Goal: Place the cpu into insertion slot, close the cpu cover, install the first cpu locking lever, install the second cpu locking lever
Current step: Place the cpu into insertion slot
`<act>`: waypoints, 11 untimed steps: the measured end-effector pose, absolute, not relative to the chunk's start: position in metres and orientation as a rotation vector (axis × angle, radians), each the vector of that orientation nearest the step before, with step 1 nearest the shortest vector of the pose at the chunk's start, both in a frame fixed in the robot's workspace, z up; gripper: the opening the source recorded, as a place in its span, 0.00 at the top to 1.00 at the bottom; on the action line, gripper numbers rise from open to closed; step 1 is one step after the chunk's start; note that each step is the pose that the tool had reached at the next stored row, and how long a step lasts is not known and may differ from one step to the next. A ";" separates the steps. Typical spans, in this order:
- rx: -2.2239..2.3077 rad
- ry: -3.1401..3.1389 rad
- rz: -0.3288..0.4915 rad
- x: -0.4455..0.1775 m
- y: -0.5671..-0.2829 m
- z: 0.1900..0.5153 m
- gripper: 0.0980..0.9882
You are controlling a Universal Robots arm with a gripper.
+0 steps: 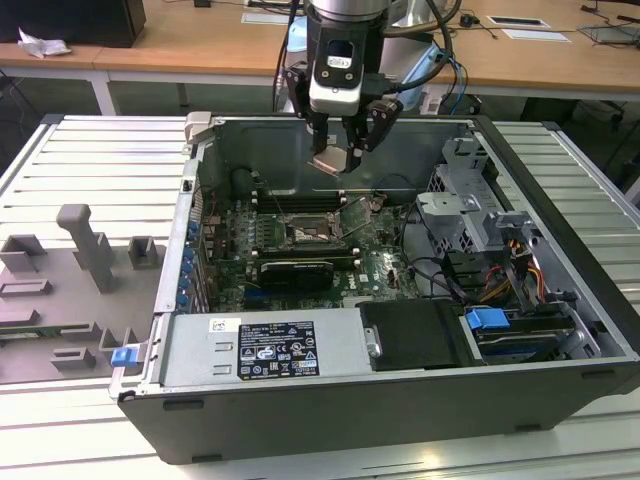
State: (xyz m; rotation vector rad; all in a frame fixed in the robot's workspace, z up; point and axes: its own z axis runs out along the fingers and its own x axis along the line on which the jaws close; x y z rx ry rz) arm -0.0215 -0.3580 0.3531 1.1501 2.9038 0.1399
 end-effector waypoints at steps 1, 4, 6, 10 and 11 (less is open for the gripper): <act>1.153 2.902 0.140 -0.021 -0.358 0.353 0.52; 1.177 2.892 0.140 -0.021 -0.358 0.353 0.52; 1.188 2.887 0.139 -0.021 -0.358 0.353 0.52; 1.212 2.876 0.139 -0.021 -0.358 0.353 0.52; 1.216 2.875 0.139 -0.021 -0.358 0.353 0.52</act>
